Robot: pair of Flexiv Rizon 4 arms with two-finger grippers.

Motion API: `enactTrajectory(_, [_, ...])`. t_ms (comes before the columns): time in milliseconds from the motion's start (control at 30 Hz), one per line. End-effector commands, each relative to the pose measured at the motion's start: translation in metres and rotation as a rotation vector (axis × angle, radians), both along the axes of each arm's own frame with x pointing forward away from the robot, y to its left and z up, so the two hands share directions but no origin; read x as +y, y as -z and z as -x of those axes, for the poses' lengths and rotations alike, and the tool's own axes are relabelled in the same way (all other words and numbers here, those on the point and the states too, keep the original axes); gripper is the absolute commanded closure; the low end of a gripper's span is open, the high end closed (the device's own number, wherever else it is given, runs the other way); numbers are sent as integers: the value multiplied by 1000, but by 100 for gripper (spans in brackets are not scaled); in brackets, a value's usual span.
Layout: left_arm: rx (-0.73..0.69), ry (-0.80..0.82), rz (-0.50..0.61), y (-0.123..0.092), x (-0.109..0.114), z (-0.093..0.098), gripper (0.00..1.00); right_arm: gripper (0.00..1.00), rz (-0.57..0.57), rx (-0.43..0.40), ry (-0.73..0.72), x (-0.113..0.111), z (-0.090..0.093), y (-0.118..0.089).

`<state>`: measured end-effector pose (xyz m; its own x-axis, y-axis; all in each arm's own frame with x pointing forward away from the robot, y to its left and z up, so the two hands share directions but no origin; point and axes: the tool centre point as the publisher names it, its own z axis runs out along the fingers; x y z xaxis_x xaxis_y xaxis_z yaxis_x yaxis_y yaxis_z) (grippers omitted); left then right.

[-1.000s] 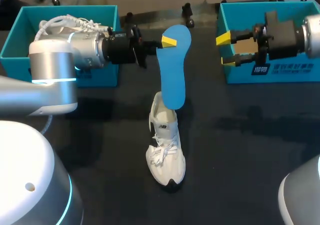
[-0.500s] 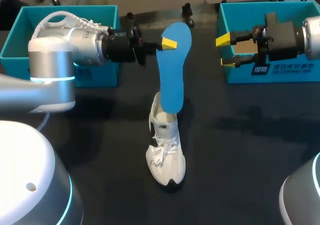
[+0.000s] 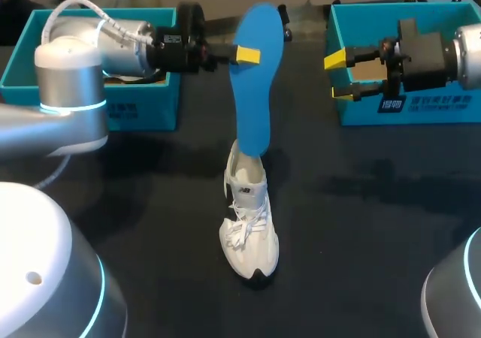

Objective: Take the shoe out of the shoebox, open the shoe tongue, remove and reinsert the insole, then place the shoe into the shoebox

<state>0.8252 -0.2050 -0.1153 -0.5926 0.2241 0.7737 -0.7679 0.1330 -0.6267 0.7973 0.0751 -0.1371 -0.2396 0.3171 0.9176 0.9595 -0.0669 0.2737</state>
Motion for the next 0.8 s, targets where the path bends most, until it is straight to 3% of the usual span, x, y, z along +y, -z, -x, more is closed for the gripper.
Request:
enactTrajectory(33, [-320, -27, 39, -10, 5, -3, 100, 0, 2, 0, 1, 2, -1, 0])
enactTrajectory(433, [-847, -143, 101, -13, 16, -15, 100, 0, 2, 0, 1, 2, -1, 0])
enactTrajectory(800, [-1107, -147, 91, -13, 16, -21, 100, 0, 2, 0, 1, 2, -1, 0])
